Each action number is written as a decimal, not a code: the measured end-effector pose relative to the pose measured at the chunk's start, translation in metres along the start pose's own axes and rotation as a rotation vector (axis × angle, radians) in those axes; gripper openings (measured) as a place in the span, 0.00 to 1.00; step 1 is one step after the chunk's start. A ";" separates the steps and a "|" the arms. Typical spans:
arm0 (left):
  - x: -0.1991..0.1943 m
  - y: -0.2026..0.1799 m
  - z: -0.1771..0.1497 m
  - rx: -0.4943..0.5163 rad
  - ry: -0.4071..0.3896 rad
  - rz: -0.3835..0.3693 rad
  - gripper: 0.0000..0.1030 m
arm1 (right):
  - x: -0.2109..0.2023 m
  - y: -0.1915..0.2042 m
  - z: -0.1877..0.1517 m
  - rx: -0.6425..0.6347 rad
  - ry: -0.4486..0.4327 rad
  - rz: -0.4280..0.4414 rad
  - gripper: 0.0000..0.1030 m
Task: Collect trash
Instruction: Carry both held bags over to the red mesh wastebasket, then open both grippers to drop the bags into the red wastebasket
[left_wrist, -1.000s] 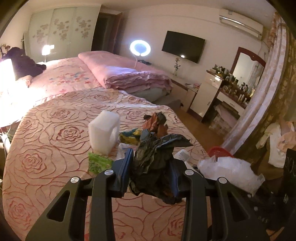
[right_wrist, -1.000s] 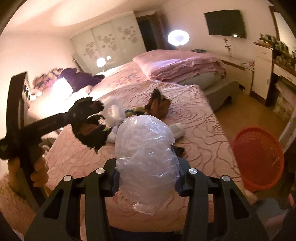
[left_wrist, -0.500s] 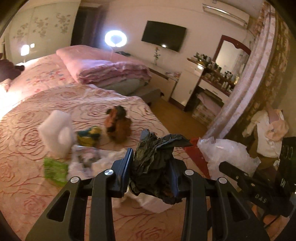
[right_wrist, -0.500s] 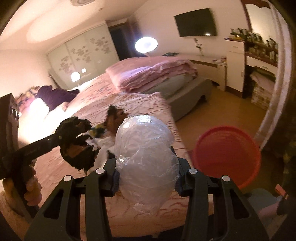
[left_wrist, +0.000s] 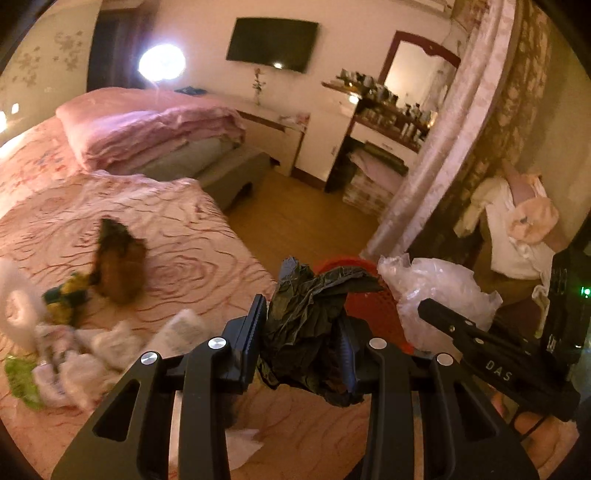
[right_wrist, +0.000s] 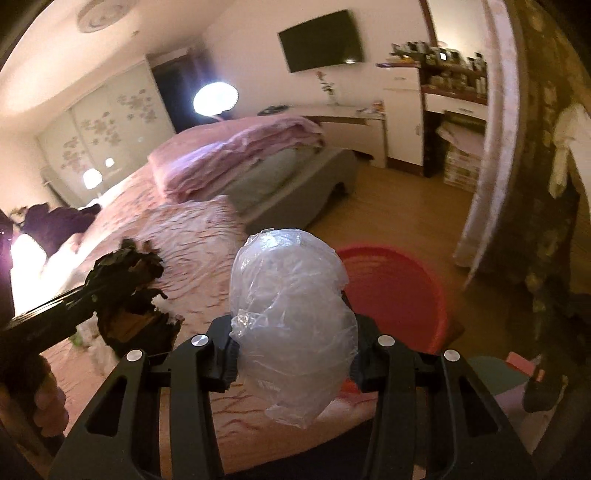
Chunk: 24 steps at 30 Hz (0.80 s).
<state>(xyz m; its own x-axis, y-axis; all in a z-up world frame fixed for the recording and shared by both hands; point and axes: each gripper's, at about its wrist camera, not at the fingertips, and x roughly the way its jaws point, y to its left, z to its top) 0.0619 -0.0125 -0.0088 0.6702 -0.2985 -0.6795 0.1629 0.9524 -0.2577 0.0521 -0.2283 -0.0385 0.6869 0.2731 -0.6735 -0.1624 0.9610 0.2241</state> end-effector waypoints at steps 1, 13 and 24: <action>0.006 -0.003 0.001 0.002 0.009 -0.004 0.32 | 0.004 -0.006 0.000 0.008 0.007 -0.013 0.43; 0.090 -0.039 0.007 0.035 0.143 -0.038 0.33 | 0.057 -0.053 -0.002 0.100 0.125 -0.064 0.44; 0.129 -0.052 0.009 0.077 0.200 -0.045 0.68 | 0.079 -0.081 -0.001 0.169 0.148 -0.070 0.71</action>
<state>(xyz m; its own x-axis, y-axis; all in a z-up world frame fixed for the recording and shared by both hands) 0.1465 -0.1005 -0.0772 0.5056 -0.3399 -0.7930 0.2497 0.9374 -0.2426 0.1191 -0.2848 -0.1103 0.5792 0.2214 -0.7846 0.0119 0.9600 0.2797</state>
